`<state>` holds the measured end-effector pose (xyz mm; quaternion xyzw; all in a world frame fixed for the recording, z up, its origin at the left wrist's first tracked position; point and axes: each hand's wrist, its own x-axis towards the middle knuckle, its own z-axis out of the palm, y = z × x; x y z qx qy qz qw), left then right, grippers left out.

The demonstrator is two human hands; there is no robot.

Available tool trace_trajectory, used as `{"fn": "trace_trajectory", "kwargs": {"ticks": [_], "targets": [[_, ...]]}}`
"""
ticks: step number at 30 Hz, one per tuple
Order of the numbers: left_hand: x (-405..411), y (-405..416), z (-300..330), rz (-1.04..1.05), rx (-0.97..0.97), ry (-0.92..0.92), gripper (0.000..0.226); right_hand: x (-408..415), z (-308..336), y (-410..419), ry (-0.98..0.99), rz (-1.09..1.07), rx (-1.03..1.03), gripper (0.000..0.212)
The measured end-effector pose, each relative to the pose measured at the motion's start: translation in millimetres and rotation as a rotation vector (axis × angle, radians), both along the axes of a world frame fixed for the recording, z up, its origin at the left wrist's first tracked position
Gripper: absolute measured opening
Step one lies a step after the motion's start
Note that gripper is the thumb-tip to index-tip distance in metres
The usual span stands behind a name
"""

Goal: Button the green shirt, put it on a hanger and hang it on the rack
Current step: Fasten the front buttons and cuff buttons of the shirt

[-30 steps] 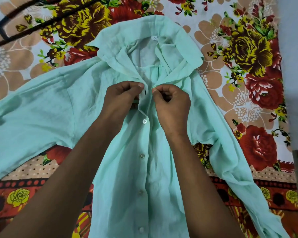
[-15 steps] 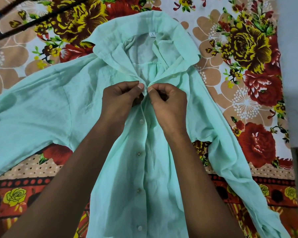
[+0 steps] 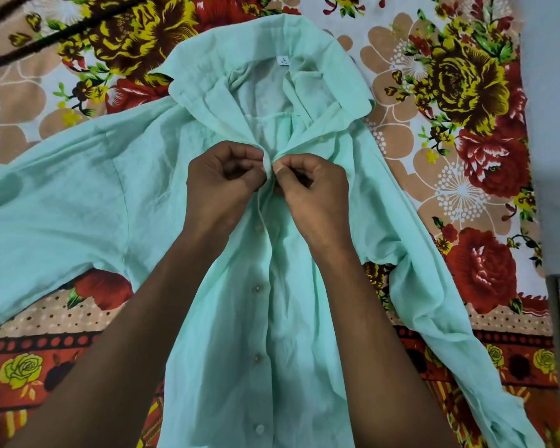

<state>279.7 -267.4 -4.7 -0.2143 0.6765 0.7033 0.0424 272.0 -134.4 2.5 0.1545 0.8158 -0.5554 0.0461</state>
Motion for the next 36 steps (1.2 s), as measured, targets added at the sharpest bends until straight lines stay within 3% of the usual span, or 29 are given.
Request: {"fn": "trace_trajectory", "kwargs": {"ticks": [5, 12, 15, 18, 20, 23, 27, 29, 32, 36], "targets": [[-2, 1, 0, -0.015, -0.054, -0.008, 0.014, 3, 1, 1, 0.011, 0.052, 0.034, 0.014], [-3, -1, 0, -0.058, -0.061, -0.004, 0.026, -1, 2, 3, 0.03, 0.057, 0.095, 0.014], [-4, 0, 2, -0.022, 0.047, -0.059, 0.028, -3, -2, 0, 0.007, 0.031, 0.097, 0.015], [-5, 3, 1, 0.071, 0.354, -0.175, 0.024, -3, -5, -4, -0.039, 0.014, 0.059, 0.017], [-7, 3, 1, 0.087, 0.459, -0.243, 0.021, -4, -6, -2, -0.067, 0.047, 0.072, 0.022], [-13, 0, 3, 0.086, 0.384, -0.28, 0.025, -7, -8, 4, -0.029, -0.045, 0.112, 0.038], [-33, -6, 1, 0.194, 0.097, -0.215, 0.039, -20, -13, 11, 0.016, -0.302, 0.052, 0.003], [-44, -8, -5, 0.209, 0.018, -0.17, 0.033, -29, -18, 12, -0.009, -0.323, 0.021, 0.009], [-52, -11, -15, 0.251, 0.022, -0.169, 0.017, -39, -23, 11, -0.012, -0.296, 0.017, 0.012], [-54, -12, -20, 0.215, 0.112, -0.132, 0.02, -48, -26, 10, 0.038, -0.282, 0.058, 0.024]]}}
